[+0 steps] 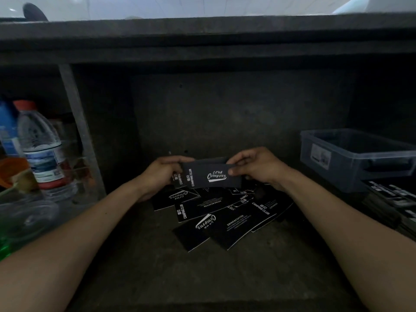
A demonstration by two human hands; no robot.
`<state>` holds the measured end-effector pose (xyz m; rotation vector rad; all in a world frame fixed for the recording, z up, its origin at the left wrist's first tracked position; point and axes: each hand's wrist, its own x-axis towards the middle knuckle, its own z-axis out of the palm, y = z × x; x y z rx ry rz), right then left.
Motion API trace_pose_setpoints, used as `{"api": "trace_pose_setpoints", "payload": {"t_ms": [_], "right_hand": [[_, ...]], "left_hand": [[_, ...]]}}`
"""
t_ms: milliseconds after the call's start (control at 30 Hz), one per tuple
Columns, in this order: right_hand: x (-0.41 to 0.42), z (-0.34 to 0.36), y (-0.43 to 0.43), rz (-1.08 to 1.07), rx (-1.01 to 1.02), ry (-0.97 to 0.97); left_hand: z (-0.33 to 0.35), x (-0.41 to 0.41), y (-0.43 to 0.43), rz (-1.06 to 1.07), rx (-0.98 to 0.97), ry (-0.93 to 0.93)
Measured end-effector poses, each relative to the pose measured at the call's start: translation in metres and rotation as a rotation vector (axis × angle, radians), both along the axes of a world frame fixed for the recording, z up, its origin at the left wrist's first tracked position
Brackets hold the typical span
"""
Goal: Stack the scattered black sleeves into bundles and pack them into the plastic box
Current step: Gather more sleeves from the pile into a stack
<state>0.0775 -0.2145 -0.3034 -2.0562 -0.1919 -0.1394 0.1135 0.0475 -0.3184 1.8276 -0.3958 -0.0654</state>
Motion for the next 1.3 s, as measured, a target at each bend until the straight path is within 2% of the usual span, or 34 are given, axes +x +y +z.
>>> {"api": "trace_pose_setpoints", "payload": {"t_ms": [67, 167, 200, 300, 367, 533, 733, 833, 900, 1033, 1133, 1200, 1300], "right_hand": [[0.004, -0.006, 0.005, -0.089, 0.03, -0.1], [0.009, -0.01, 0.007, -0.202, 0.063, -0.154], [0.009, -0.008, 0.005, -0.252, 0.002, -0.136], [-0.005, 0.003, 0.0, -0.288, -0.471, 0.087], [-0.012, 0.008, 0.0, -0.255, -0.607, 0.193], [-0.009, 0.01, -0.006, -0.274, -0.463, 0.193], [0.008, 0.009, -0.025, -0.415, -0.128, 0.082], [0.001, 0.017, -0.027, -0.393, 0.103, 0.06], [-0.002, 0.019, -0.027, -0.359, 0.176, 0.044], [0.0, 0.005, -0.008, -0.209, 0.138, -0.018], [0.01, -0.006, 0.008, -0.176, 0.09, -0.127], [0.018, -0.007, 0.006, -0.203, 0.067, -0.181], [0.023, -0.008, -0.009, -0.224, -0.251, -0.092]], "left_hand": [[0.0, -0.003, -0.004, -0.04, -0.022, 0.008], [-0.007, -0.003, -0.005, -0.035, 0.153, -0.181], [-0.009, -0.001, -0.004, -0.011, 0.164, -0.24], [-0.006, 0.004, 0.0, 0.133, 0.039, -0.347], [-0.005, 0.011, 0.004, 0.175, -0.021, -0.331], [-0.017, 0.021, 0.01, 0.112, 0.129, -0.217], [-0.013, 0.02, 0.008, 0.161, 0.054, -0.228], [-0.012, 0.019, 0.008, 0.187, -0.007, -0.221], [-0.011, 0.018, 0.007, 0.176, -0.03, -0.205], [-0.01, 0.006, -0.002, 0.027, -0.041, -0.131], [-0.01, -0.003, -0.008, -0.042, 0.057, -0.217], [-0.013, -0.001, -0.008, 0.011, 0.09, -0.298], [-0.011, 0.009, -0.001, 0.161, 0.048, -0.319]]}}
